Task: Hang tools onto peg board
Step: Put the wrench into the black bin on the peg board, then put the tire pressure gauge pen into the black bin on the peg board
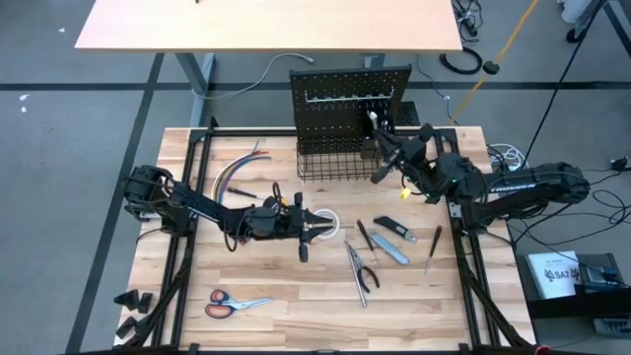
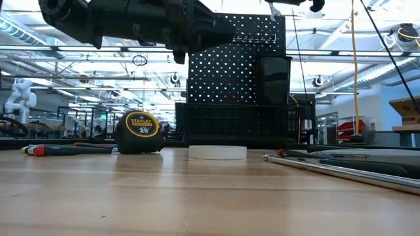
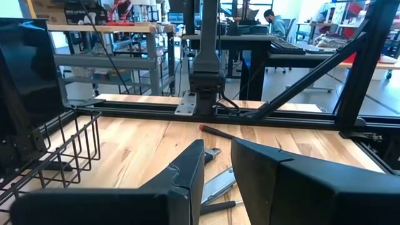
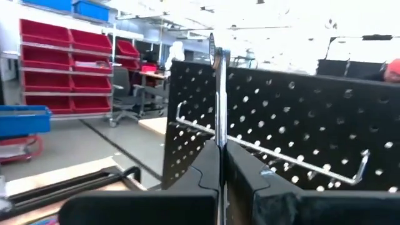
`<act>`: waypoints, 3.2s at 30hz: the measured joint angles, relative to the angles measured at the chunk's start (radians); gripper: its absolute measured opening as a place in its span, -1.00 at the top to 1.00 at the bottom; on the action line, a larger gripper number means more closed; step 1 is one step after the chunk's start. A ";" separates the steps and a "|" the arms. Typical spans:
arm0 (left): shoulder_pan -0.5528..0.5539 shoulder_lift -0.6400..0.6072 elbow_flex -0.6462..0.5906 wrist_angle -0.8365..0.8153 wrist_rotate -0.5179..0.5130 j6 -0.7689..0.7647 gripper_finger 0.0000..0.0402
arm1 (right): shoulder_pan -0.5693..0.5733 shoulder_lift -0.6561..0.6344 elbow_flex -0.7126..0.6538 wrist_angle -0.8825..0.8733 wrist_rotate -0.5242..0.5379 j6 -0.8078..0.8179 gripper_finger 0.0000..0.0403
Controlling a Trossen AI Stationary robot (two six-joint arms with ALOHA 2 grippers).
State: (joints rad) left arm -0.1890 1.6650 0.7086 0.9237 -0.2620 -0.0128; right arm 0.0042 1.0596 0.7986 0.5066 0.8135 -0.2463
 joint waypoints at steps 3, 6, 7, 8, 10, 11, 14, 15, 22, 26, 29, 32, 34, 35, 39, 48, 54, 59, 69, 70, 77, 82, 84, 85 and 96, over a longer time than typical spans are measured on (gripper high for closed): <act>0.000 0.000 0.000 -0.002 0.000 0.000 0.57 | -0.029 0.000 0.000 0.007 -0.001 0.005 1.00; 0.000 0.000 0.000 -0.020 0.000 0.000 0.57 | -0.055 0.000 0.000 0.003 -0.004 0.024 1.00; 0.000 0.000 0.000 -0.027 0.000 0.000 0.57 | -0.064 0.004 0.000 0.003 -0.005 0.034 1.00; 0.000 0.000 0.000 -0.028 0.000 0.000 0.57 | -0.073 0.009 0.000 0.003 -0.005 0.044 1.00; 0.000 0.000 0.000 -0.023 -0.001 0.000 0.57 | -0.091 0.028 0.000 -0.004 -0.006 0.052 1.00; 0.000 0.000 0.001 -0.021 -0.001 0.000 0.57 | -0.099 0.040 0.000 -0.012 -0.006 0.052 1.00; 0.000 0.000 0.001 -0.022 -0.001 -0.001 0.57 | -0.126 0.074 0.000 -0.014 -0.006 0.048 1.00; 0.000 0.000 0.001 -0.022 -0.001 -0.004 0.57 | -0.137 0.081 0.000 -0.010 -0.006 0.048 1.00; 0.000 0.000 0.001 -0.028 -0.001 -0.006 0.57 | -0.214 0.116 0.000 -0.003 -0.004 0.055 0.99; 0.000 0.000 0.001 -0.029 -0.002 -0.006 0.57 | -0.250 0.134 0.000 -0.001 -0.003 0.076 0.99; 0.000 0.000 0.001 -0.029 -0.002 -0.006 0.57 | -0.269 0.151 0.000 -0.001 -0.003 0.086 0.99; 0.000 0.000 0.001 -0.029 -0.002 -0.006 0.57 | -0.284 0.170 0.000 -0.001 -0.004 0.086 0.99; 0.000 0.000 0.001 -0.029 -0.003 -0.006 0.57 | -0.293 0.181 0.000 -0.003 -0.009 0.086 0.99; 0.000 0.000 0.001 -0.029 -0.003 -0.006 0.57 | -0.298 0.187 0.000 -0.006 -0.006 0.086 0.99; 0.000 0.000 0.001 -0.037 -0.004 -0.007 0.57 | -0.319 0.195 0.000 -0.024 -0.002 0.084 0.99; 0.000 0.000 0.001 -0.043 -0.005 -0.007 0.57 | -0.325 0.195 0.000 -0.094 0.006 0.106 0.69; 0.000 0.000 0.001 -0.049 -0.005 -0.007 0.57 | -0.307 0.176 0.000 -0.096 0.005 0.102 0.39; 0.000 0.000 0.001 -0.054 -0.005 -0.007 0.57 | -0.278 0.140 0.000 -0.083 0.002 0.048 0.24; 0.000 0.000 0.001 -0.056 -0.005 -0.007 0.57 | -0.148 -0.028 0.000 -0.088 -0.008 0.061 0.18; 0.000 0.000 0.001 -0.057 -0.005 -0.007 0.57 | -0.123 -0.043 0.000 -0.106 -0.015 0.085 0.18; 0.000 0.000 0.001 -0.058 0.072 0.000 0.57 | 0.002 -0.091 0.000 -0.378 -0.423 0.385 0.17; -0.003 0.000 0.001 -0.058 0.155 0.015 0.57 | 0.095 -0.043 0.000 -0.562 -0.791 0.655 0.17; -0.008 0.000 0.001 -0.058 0.174 0.019 0.57 | 0.153 -0.013 0.000 -0.647 -0.879 0.742 0.17; -0.009 0.000 0.001 -0.058 0.178 0.021 0.57 | 0.187 0.002 0.000 -0.692 -0.896 0.784 0.17; -0.016 0.000 0.001 -0.065 0.180 0.019 0.57 | 0.507 0.209 0.000 -1.075 -0.818 1.192 0.17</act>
State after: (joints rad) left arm -0.2054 1.6650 0.7097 0.8592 -0.0818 0.0065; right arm 0.5116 1.2684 0.7990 -0.5688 -0.0043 0.9458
